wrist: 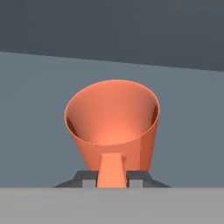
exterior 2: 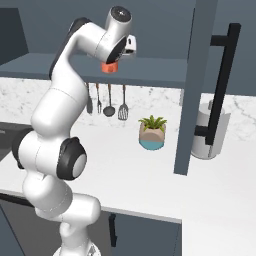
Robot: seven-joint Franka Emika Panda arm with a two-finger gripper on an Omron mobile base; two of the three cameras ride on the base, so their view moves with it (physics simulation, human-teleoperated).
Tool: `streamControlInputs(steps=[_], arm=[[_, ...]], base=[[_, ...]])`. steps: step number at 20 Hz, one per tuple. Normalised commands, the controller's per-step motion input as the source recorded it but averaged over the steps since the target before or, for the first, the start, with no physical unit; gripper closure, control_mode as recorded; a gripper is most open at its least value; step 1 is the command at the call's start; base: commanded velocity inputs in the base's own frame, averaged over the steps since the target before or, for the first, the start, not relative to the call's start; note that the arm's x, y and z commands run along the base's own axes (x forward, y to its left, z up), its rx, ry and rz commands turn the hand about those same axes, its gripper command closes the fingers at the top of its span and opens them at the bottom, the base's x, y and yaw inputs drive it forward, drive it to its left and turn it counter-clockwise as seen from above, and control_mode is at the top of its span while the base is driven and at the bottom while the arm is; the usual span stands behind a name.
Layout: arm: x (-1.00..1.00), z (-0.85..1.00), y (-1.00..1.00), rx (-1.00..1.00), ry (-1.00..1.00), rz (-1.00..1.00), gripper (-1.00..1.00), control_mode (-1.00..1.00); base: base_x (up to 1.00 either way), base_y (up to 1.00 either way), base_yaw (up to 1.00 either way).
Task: Pick the kettle from the counter and place it on the tray. Then pick the mug from the cabinet and place it on the tray. Then close the cabinet doors.
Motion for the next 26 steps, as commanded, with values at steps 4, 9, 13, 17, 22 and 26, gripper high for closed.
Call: streamControlInputs(steps=[4, 9, 13, 17, 22, 26], arm=[[0.0, -0.06, 0.0, 0.0, 0.02, 0.0, 1.0, -1.0], [-0.1, -0.07, 0.02, 0.0, 0.0, 0.0, 1.0, -1.0], [-0.47, -0.18, 0.15, 0.0, 0.0, 0.02, 1.0, -1.0], [-0.82, -0.07, 0.28, 0.0, 0.0, 0.19, 1.0, -1.0], [-0.99, 0.0, 0.27, 0.0, 0.0, 0.3, 1.0, -1.0], [-1.0, -0.05, 0.33, 0.0, 0.0, 0.31, 1.0, -1.0]], base=[[0.0, 0.0, 0.0], [0.0, 0.0, 0.0], [0.0, 0.0, 0.0], [0.0, 0.0, 0.0], [0.0, 0.0, 0.0], [0.0, 0.0, 0.0]])
